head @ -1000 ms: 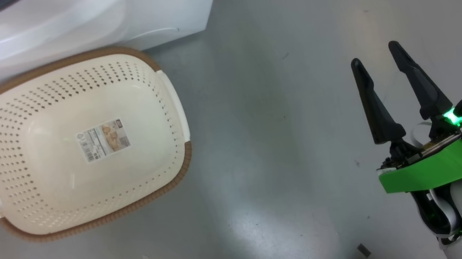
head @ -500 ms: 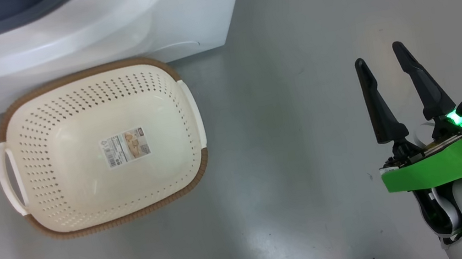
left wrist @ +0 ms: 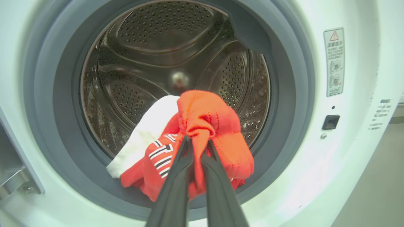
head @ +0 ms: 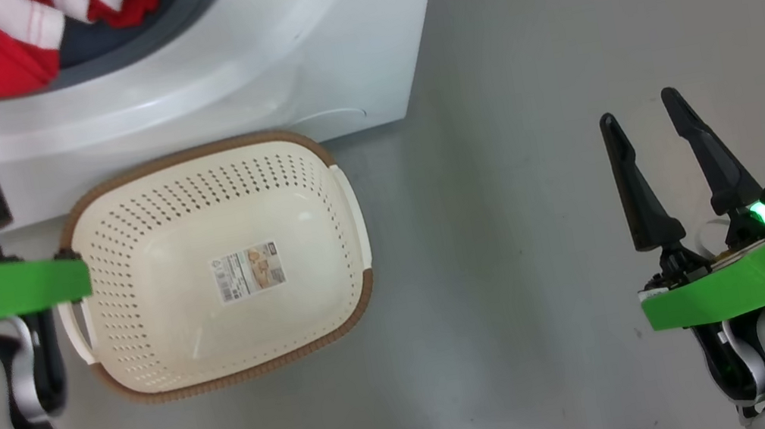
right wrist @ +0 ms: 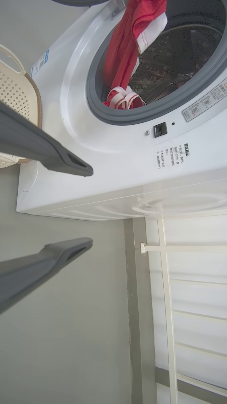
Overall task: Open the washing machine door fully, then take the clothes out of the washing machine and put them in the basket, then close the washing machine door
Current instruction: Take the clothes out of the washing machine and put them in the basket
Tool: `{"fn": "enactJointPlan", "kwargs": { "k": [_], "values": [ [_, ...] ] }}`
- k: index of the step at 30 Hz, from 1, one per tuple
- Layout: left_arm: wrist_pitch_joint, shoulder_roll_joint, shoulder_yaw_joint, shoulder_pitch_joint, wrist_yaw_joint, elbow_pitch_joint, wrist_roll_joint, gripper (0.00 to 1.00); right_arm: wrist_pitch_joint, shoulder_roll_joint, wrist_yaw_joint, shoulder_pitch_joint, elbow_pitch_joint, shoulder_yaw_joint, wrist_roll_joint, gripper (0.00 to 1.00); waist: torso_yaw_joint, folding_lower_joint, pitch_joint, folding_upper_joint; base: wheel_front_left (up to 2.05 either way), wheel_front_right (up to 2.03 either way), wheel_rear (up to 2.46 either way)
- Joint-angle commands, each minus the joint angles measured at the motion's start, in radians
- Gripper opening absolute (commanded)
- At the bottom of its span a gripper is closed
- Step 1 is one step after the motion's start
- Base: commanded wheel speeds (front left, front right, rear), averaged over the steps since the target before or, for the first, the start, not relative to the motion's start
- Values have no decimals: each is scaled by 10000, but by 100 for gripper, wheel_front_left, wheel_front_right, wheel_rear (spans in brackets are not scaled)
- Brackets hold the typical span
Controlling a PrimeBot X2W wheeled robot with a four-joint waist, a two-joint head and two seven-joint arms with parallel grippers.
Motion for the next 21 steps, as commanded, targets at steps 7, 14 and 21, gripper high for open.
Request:
{"fn": "enactJointPlan", "kwargs": {
  "k": [7, 14, 21],
  "values": [
    [-119, 28, 263, 1169, 20, -1147, 47, 0, -65, -43, 62, 386, -198, 157, -45, 100, 273, 0, -754, 0, 0, 0, 0],
    [-92, -292, -136, 1976, 93, -2000, 167, 0, -65, -43, 62, 628, -200, 65, -37, 100, 471, 0, -1224, 0, 0, 0, 0],
    [131, -427, -360, 2667, 243, -3014, 168, 0, -65, -43, 62, 791, -218, 0, -31, 100, 608, 0, -1651, 0, 0, 0, 0]
  ]
}}
